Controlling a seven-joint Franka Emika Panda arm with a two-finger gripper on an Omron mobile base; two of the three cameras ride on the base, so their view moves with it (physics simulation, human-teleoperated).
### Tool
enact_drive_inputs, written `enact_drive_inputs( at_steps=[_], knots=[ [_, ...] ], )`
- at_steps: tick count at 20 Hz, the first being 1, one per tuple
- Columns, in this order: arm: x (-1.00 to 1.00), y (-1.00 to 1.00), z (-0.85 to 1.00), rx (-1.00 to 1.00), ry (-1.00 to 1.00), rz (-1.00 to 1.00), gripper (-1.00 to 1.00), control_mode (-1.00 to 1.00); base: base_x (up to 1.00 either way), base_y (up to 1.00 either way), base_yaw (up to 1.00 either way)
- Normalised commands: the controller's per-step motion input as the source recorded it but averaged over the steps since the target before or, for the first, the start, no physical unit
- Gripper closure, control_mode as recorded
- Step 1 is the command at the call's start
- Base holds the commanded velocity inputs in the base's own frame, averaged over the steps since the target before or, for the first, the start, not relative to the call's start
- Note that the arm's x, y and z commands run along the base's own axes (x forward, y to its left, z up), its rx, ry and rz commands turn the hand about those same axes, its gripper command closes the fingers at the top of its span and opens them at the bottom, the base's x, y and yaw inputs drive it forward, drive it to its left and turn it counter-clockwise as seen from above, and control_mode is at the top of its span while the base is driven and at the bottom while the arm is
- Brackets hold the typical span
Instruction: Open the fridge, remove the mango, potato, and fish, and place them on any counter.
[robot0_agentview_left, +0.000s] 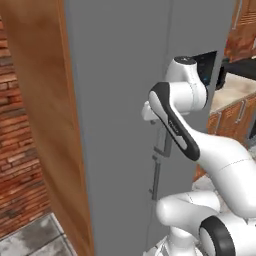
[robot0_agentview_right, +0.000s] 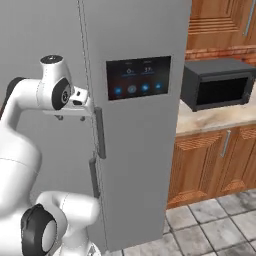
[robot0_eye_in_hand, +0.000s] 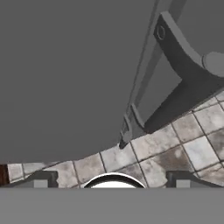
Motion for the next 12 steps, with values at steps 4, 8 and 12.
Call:
enact_drive_inputs(
  at_steps=[4,8,12],
  knots=[
    [0.0,0.0,0.0,0.0,0.0,0.0,-1.0,1.0,-0.42,0.36,-0.64],
    [0.0,0.0,0.0,0.0,0.0,0.0,-1.0,1.0,-0.28,0.54,-0.53],
    [0.0,0.08,0.0,0.07,-0.03,-0.11,-1.0,-1.0,0.0,0.14,-0.09]
  ],
)
